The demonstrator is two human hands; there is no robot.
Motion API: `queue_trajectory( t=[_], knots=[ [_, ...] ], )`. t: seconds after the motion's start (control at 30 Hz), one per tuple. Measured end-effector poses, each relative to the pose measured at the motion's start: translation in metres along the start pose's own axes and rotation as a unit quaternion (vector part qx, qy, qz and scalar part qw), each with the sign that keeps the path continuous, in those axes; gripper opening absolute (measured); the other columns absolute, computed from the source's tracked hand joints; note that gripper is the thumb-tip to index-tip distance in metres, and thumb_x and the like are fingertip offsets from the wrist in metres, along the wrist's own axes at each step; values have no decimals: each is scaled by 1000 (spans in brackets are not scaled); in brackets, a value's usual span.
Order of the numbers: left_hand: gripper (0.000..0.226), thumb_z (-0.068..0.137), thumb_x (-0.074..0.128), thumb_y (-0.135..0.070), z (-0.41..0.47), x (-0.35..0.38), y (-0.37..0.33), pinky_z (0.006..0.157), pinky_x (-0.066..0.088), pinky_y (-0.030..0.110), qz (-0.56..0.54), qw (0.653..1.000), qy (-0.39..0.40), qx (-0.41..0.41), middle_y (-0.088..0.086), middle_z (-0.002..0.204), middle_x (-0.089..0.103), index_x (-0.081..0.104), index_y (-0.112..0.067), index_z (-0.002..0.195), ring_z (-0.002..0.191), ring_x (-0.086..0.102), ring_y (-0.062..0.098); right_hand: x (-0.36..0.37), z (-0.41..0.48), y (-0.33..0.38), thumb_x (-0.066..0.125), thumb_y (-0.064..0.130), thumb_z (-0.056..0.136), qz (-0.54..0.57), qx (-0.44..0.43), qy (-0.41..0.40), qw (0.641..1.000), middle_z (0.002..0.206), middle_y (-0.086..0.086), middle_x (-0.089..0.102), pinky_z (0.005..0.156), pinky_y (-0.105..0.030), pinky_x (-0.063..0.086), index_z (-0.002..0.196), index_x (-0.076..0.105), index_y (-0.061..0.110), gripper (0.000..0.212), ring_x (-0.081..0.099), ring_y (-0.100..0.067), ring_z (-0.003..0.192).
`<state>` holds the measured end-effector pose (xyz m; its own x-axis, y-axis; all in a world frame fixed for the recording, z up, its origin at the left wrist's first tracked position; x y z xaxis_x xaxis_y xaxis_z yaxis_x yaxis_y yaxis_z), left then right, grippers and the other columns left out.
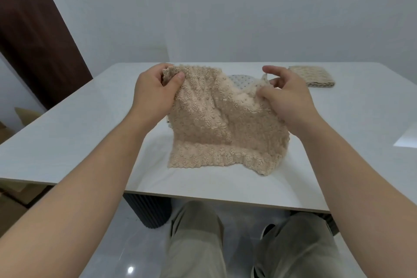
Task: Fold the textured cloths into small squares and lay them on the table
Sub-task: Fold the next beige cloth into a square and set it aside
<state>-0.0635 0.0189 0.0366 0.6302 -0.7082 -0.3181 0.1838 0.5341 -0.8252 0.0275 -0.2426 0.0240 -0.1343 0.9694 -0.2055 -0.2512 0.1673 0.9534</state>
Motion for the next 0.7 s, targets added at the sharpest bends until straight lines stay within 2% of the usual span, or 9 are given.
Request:
queue_trajectory(
  t=[0.07,0.13,0.2,0.27,0.37,0.47,0.6,0.7],
  knots=[
    [7,96,69,-30,0,-3,-5,77,59,45,-15,1000,0,-5,2,84,74,72,-27,90,77,67,14,-2,-2,8,62,1,83,12,1,4,1000,86,5,54,45,-15,41,134,60,26,57,51,3,49],
    [10,95,70,-30,1,-8,-9,82,59,52,-32,999,1,-12,11,91,75,73,-21,92,80,69,18,-4,-2,17,61,-1,82,25,12,11,1000,76,7,54,47,-20,41,135,60,25,59,51,-4,50],
    [7,95,70,-26,0,-14,-18,85,58,53,-73,997,7,-18,9,89,74,74,-22,90,83,70,20,-7,-3,28,59,-4,79,56,25,31,998,73,6,60,58,-29,45,130,65,23,58,56,-14,61],
    [10,96,69,-19,-1,-20,-28,84,59,48,-123,992,15,-32,3,87,75,74,-23,88,85,72,21,-11,-8,43,55,-9,79,108,45,72,990,84,-3,66,71,-38,50,122,70,20,54,63,-22,76],
    [7,97,67,-12,-1,-26,-42,75,62,38,-197,977,34,-72,5,86,77,73,-14,94,83,75,22,-15,-14,59,49,-9,83,172,81,153,970,108,-14,71,85,-43,59,119,73,14,49,72,-30,93],
    [6,96,69,-15,1,-30,-44,65,61,32,-227,962,55,-140,5,85,78,73,-11,99,80,77,21,-16,-9,61,49,-7,84,175,105,174,963,120,-18,69,94,-50,55,118,74,12,46,71,-36,108],
    [6,95,70,-17,11,-24,-25,56,58,27,-180,957,75,-214,4,78,78,72,-13,91,68,76,17,-6,13,43,53,-9,81,137,117,129,975,121,-15,68,91,-47,58,112,74,5,40,70,-34,106],
    [10,95,72,-21,21,-18,0,59,60,28,-114,964,73,-228,5,82,78,72,-13,89,70,76,17,0,27,25,58,-7,73,51,112,105,987,101,-10,67,72,-39,53,97,71,-5,27,63,-28,85]
  ],
)
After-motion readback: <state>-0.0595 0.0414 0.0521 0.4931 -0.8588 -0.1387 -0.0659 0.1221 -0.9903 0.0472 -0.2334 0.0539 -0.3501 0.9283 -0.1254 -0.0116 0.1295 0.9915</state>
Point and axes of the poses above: each hand's wrist, its own z-axis towards the middle knuckle, its own x-axis out of the palm, y = z × x, the point moved 2 cm from there along z, towards the middle knuckle
